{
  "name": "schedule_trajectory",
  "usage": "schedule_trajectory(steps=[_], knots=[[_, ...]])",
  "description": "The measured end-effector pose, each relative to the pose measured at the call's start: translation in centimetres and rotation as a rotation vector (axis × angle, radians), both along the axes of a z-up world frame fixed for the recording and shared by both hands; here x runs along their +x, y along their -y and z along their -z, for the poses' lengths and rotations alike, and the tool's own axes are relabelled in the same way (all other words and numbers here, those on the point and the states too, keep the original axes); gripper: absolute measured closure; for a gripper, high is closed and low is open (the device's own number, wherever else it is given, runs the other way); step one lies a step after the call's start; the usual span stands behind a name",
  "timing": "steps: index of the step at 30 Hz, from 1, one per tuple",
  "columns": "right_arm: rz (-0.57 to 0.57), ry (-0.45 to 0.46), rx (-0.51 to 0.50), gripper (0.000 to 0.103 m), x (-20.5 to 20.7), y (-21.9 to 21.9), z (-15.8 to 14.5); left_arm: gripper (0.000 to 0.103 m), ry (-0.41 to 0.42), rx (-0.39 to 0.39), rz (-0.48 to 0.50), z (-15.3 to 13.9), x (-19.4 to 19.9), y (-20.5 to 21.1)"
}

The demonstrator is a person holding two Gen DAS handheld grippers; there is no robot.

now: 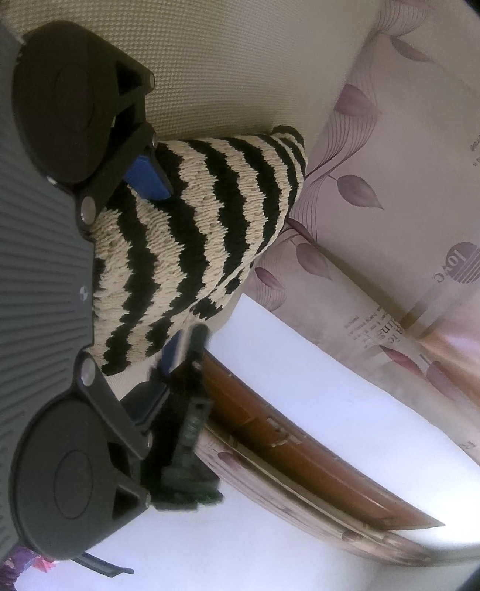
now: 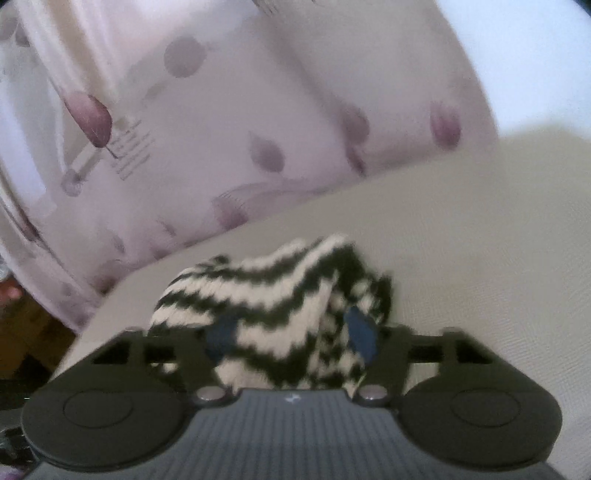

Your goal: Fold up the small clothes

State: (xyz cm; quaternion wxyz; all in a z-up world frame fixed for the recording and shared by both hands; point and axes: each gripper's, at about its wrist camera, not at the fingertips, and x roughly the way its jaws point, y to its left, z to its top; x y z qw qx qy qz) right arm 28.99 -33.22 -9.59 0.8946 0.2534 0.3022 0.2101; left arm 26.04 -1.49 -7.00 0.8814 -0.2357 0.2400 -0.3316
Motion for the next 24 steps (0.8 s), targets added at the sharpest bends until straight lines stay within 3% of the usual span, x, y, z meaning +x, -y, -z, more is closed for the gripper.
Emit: schedule_trajectory(steps=[2,3,5,7,10,13,16,19,21,24], knots=[[-0.043,-0.033,-0.003,0.041,0.4,-0.6,1.4,0.000,0.002,0.005,-0.003,0.1,0.0,0.0],[-0.062,-0.027,-0.029,0.050,0.6,-1.4,2.1,0.000,0.002,0.006,-0.004,0.1,-0.1,0.0],[-0.076,0.008,-0.036,0.076,0.4,-2.1,2.3,0.000,-0.004,0.003,-0.009,0.0,-0.3,-0.1],[-0.068,0.076,-0.053,0.079,-0.7,-1.9,0.8,0.000,-0.021,-0.012,-0.009,-0.1,-0.3,-0.3],[-0.043,0.170,-0.088,0.080,-2.5,-0.6,-1.5,0.000,-0.041,-0.036,0.017,-0.3,-0.4,0.0],[-0.019,0.138,-0.143,0.080,-2.6,0.9,-1.0,0.000,-0.044,0.017,0.044,-0.3,-0.6,1.3],[-0.048,0.008,-0.062,0.079,-1.2,1.6,2.2,0.000,-0.015,0.075,0.038,0.0,-0.9,2.2],[-0.028,-0.020,0.090,0.074,-1.0,2.8,3.8,0.000,-0.021,0.071,0.033,0.2,-0.9,1.9],[0.006,-0.015,0.128,0.070,-1.4,3.3,3.5,0.000,-0.027,0.072,0.032,0.2,-1.0,1.7],[0.084,0.068,0.100,0.068,-3.2,3.8,1.4,0.000,-0.037,0.065,0.024,0.1,-0.9,1.6]])
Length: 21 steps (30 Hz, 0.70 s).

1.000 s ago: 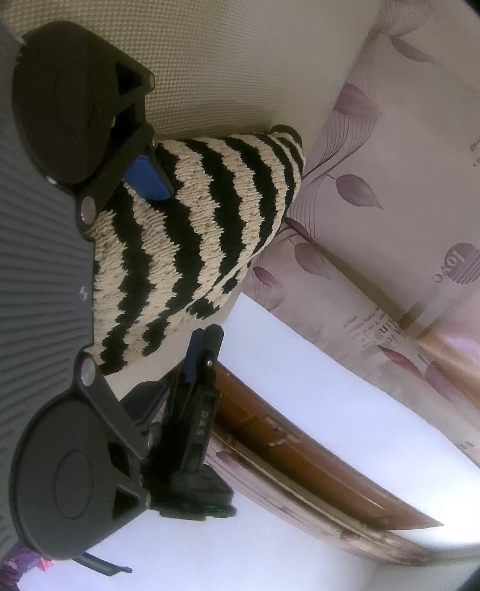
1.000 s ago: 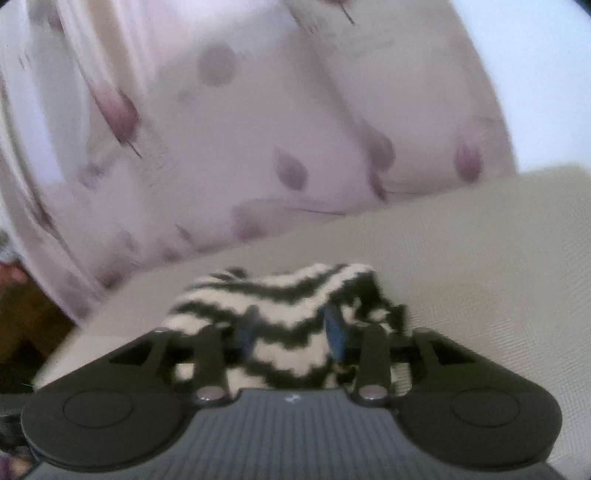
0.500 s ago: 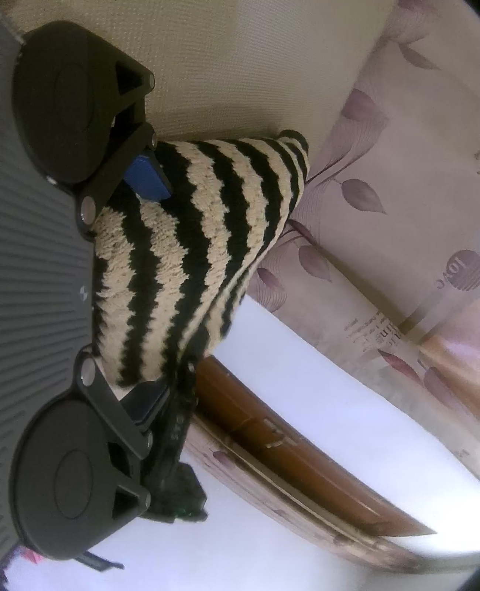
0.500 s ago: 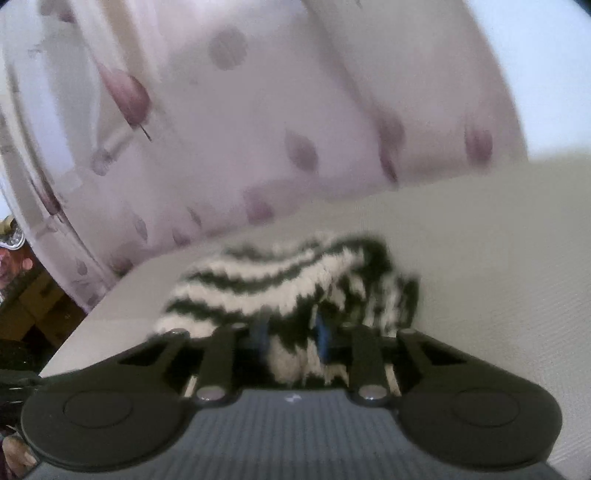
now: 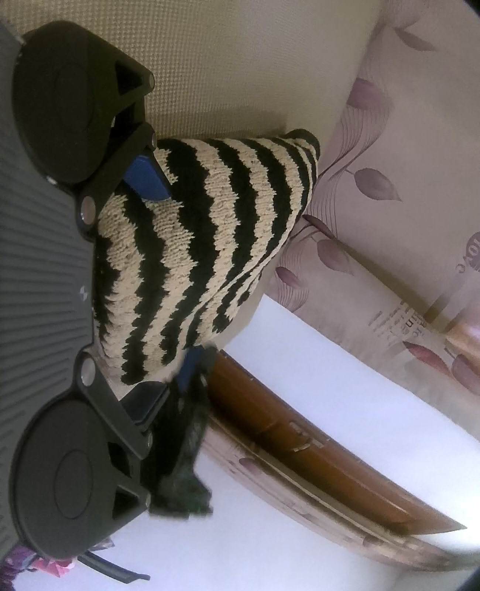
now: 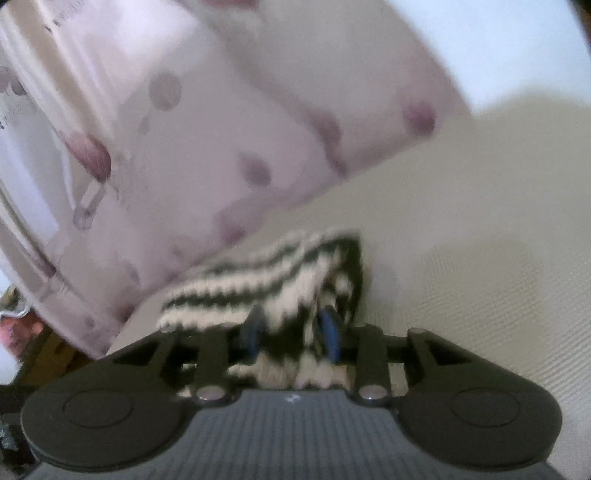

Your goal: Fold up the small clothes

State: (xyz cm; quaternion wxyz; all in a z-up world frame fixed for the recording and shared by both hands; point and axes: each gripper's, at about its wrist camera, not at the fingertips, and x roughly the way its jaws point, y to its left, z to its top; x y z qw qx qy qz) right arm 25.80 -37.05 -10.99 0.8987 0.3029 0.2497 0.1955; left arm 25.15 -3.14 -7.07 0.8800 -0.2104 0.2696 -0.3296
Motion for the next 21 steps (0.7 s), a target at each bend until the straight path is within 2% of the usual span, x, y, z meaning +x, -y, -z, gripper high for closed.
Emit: schedule_trajectory(steps=[2,5,7,9,11,14,16,18,19,21], knots=[[0.021,0.079,-0.014,0.068,-1.6,-0.3,-1.8,0.000,0.002,0.005,-0.008,-0.2,-0.1,0.1],[-0.042,0.134,-0.101,0.068,-3.1,-2.3,-2.9,0.000,0.005,0.011,-0.026,-0.4,-0.5,0.1],[-0.094,0.110,-0.224,0.070,-3.0,-4.5,-2.3,0.000,0.003,0.024,-0.050,-0.6,-0.6,-0.1],[-0.118,0.036,-0.347,0.071,-2.2,-6.2,-0.1,0.000,-0.001,0.049,-0.095,-1.1,-0.7,-0.6],[-0.111,0.080,-0.351,0.071,-2.6,-6.3,1.0,0.000,-0.017,0.058,-0.123,-1.5,-0.6,-1.4],[-0.112,0.061,-0.383,0.071,-2.4,-6.8,0.1,0.000,-0.039,0.077,-0.184,-2.3,-0.2,-2.5],[-0.106,0.077,-0.339,0.070,-2.9,-6.3,-0.7,0.000,-0.034,0.075,-0.199,-2.8,-0.1,-3.2],[-0.077,0.107,-0.266,0.069,-3.8,-5.1,-1.9,0.000,-0.024,0.119,-0.215,-3.4,0.1,-3.2],[-0.054,0.124,-0.238,0.066,-4.0,-4.6,-2.4,0.000,-0.018,0.140,-0.215,-3.6,0.2,-3.1],[0.003,0.141,-0.223,0.050,-3.9,-3.9,-3.3,0.000,-0.005,0.160,-0.207,-4.1,0.4,-2.5]])
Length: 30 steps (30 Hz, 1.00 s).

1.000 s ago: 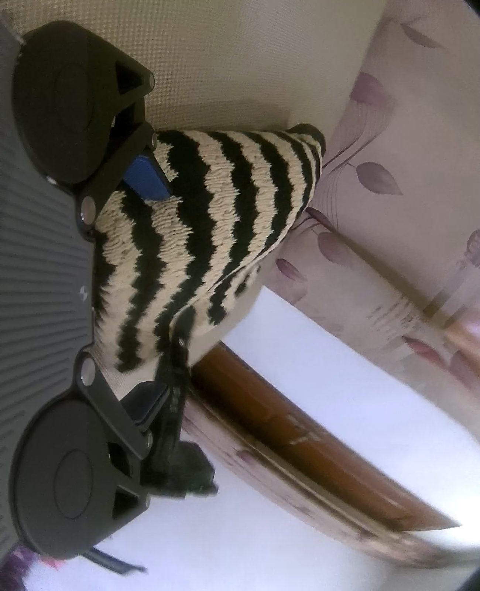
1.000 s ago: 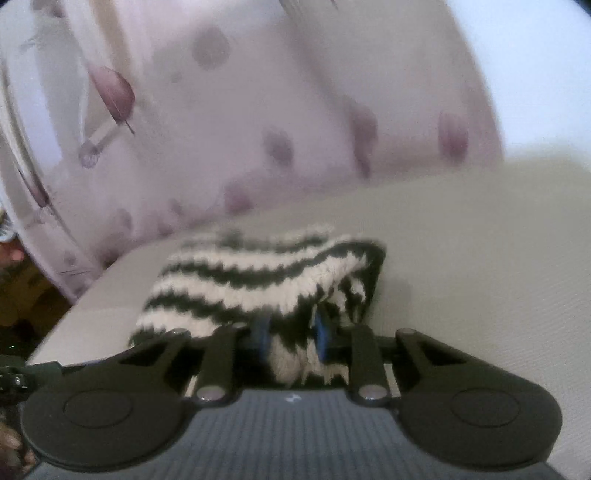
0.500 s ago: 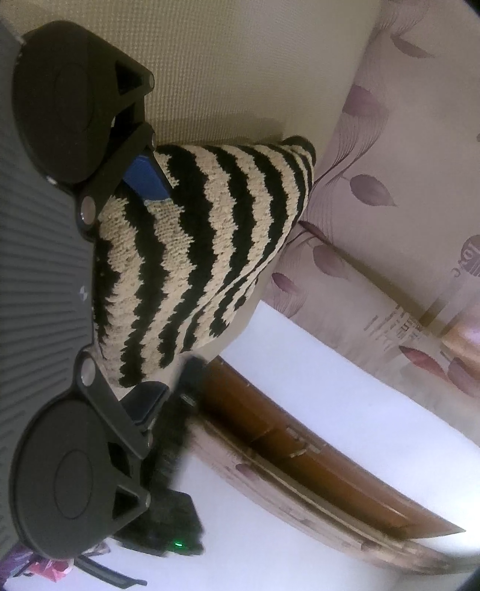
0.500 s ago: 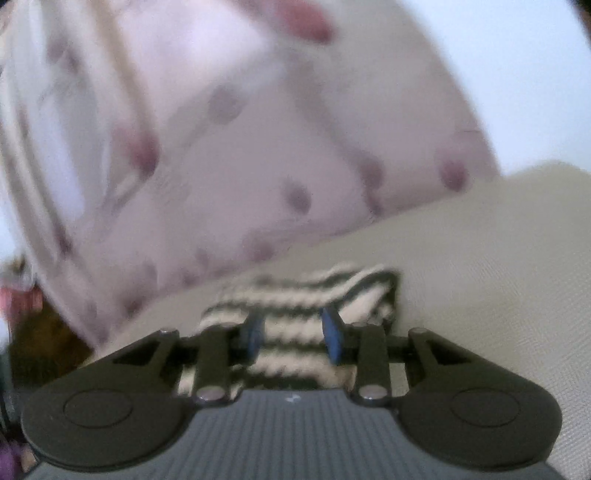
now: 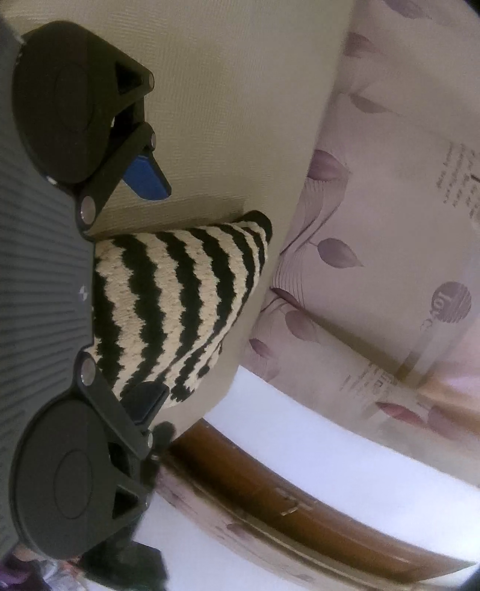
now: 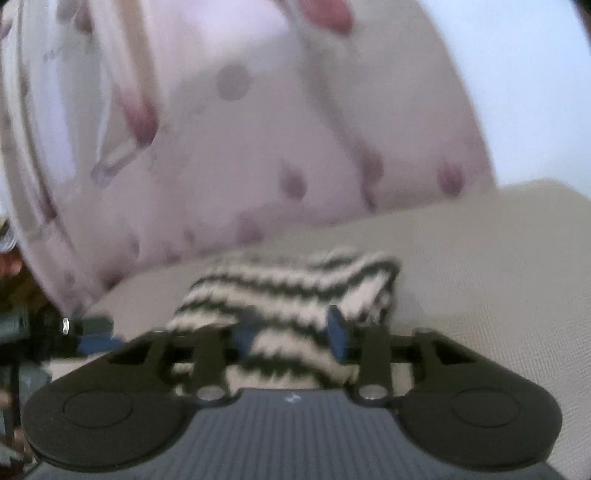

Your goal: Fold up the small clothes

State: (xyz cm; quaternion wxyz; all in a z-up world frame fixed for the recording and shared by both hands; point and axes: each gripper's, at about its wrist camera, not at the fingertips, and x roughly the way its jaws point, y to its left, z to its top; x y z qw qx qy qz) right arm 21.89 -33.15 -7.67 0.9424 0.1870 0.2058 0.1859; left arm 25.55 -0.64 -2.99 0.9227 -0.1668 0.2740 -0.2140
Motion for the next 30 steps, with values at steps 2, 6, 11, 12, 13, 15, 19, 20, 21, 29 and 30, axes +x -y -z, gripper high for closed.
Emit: schedule_trajectory(steps=[2,6,11,12,13,15,19,20,21,29,30], knots=[[0.037,-0.010,0.005,0.034,0.9,0.4,-0.4,0.000,0.004,0.032,0.000,-0.4,0.3,0.7],[0.064,-0.073,-0.019,0.027,3.6,0.2,0.9,0.000,0.005,0.092,0.008,-0.8,1.1,2.1],[0.064,-0.185,-0.015,0.013,5.9,0.2,4.1,0.000,0.030,0.208,0.014,-0.8,1.8,4.2],[0.077,-0.186,-0.012,0.010,5.9,0.3,4.3,0.000,0.037,0.235,0.017,-0.7,1.9,4.6],[0.083,-0.186,-0.011,0.008,5.8,0.5,4.6,0.000,0.044,0.260,0.022,-0.6,2.0,5.0],[0.074,-0.191,0.009,0.008,5.8,0.7,4.9,0.000,0.055,0.301,0.028,-0.4,2.2,5.6],[0.058,-0.190,0.017,0.007,5.5,0.7,5.2,0.000,0.058,0.340,0.028,0.0,2.7,6.4],[0.056,-0.190,0.019,0.007,5.4,0.7,5.2,0.000,0.057,0.344,0.027,0.1,2.8,6.5],[0.053,-0.190,0.021,0.007,5.6,0.7,5.3,0.000,0.055,0.349,0.028,0.2,2.9,6.7],[-0.041,-0.223,0.058,0.003,6.7,0.7,5.1,0.000,0.002,0.276,0.102,1.5,5.6,6.1],[-0.063,-0.230,0.063,0.003,7.0,0.7,5.1,0.000,-0.021,0.221,0.129,1.9,6.4,5.4]])
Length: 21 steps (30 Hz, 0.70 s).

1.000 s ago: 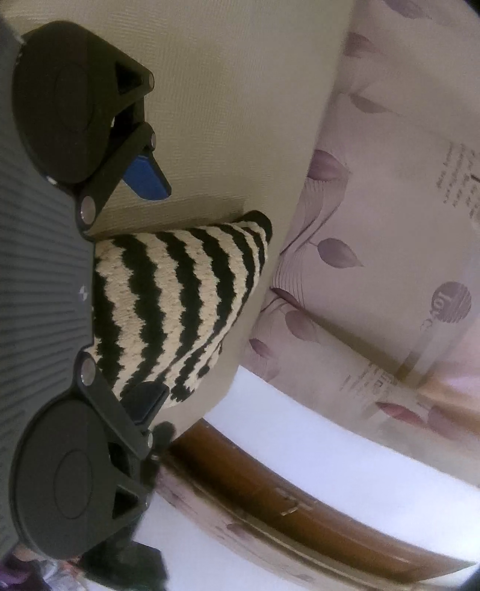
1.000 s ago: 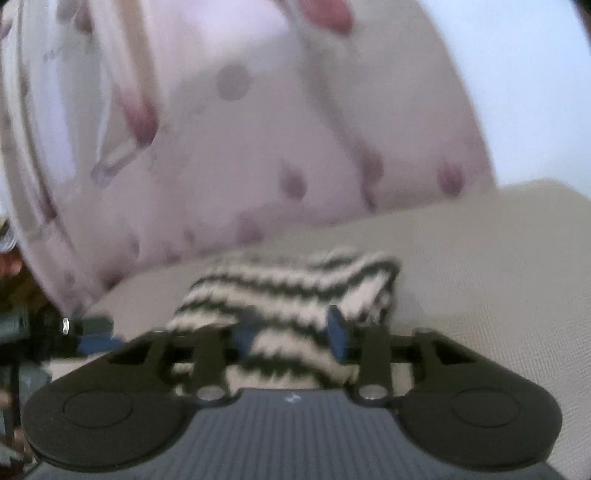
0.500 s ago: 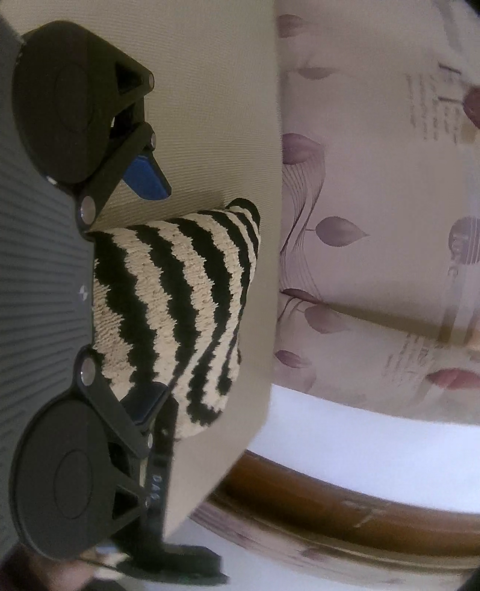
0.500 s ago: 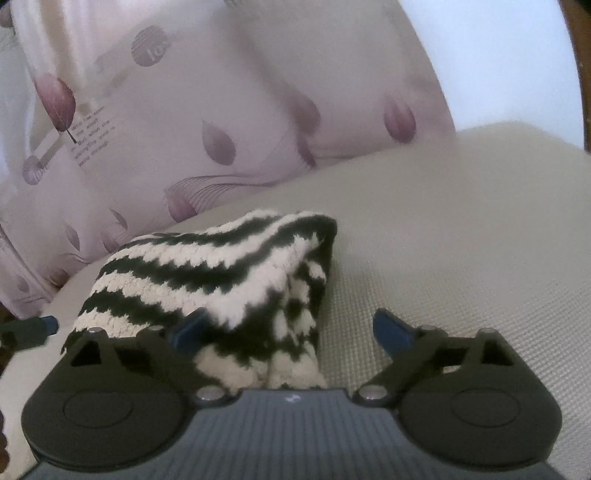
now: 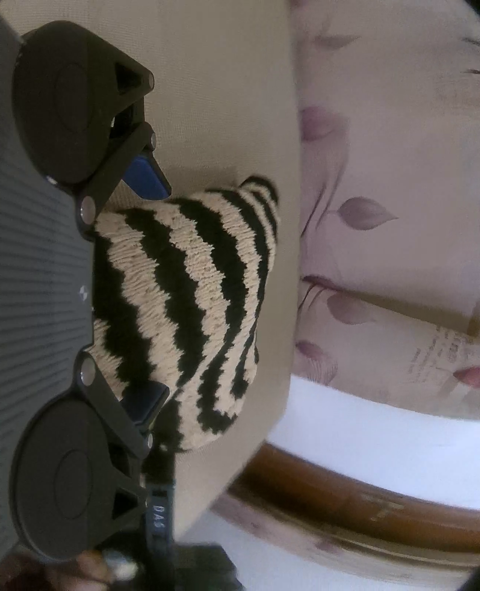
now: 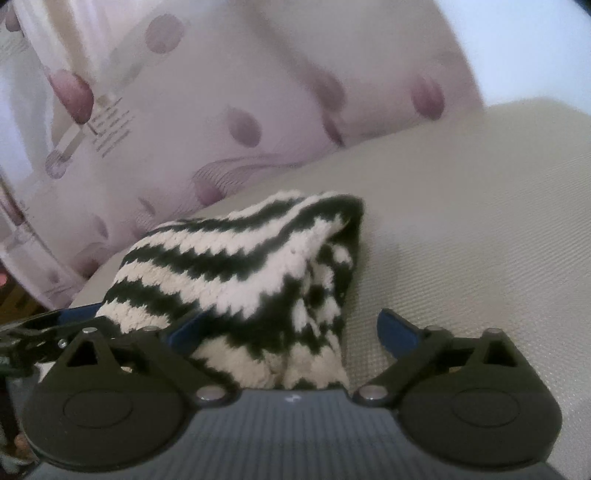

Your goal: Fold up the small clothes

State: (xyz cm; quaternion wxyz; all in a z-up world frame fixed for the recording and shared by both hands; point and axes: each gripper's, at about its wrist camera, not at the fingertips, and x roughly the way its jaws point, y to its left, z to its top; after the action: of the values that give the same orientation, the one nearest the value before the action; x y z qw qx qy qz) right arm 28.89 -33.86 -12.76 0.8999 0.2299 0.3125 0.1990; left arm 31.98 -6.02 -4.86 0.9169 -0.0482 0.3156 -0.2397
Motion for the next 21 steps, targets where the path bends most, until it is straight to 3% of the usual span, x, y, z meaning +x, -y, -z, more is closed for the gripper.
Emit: schedule_trajectory(steps=[3,8,11,15,17,21], knots=[[-0.059,-0.020,0.019,0.001,1.0,0.2,0.0,0.000,-0.092,-0.129,0.074,1.3,2.5,-1.8],[-0.158,-0.016,0.005,0.000,2.7,-0.5,-0.1,0.000,-0.270,-0.273,0.198,3.9,6.6,-3.2],[-0.187,-0.016,0.012,0.001,3.6,-1.2,-0.2,0.000,-0.286,-0.386,0.221,4.9,7.9,-4.0],[-0.216,-0.025,0.051,0.006,3.9,-1.5,-0.2,0.009,-0.250,-0.362,0.243,5.1,8.1,-3.1],[-0.221,-0.041,0.093,0.026,4.0,-1.6,0.0,0.027,-0.242,-0.351,0.235,5.3,7.9,-3.1],[-0.191,-0.057,0.163,0.040,3.2,-1.9,0.0,0.037,-0.209,-0.352,0.204,4.5,6.4,-4.0]])
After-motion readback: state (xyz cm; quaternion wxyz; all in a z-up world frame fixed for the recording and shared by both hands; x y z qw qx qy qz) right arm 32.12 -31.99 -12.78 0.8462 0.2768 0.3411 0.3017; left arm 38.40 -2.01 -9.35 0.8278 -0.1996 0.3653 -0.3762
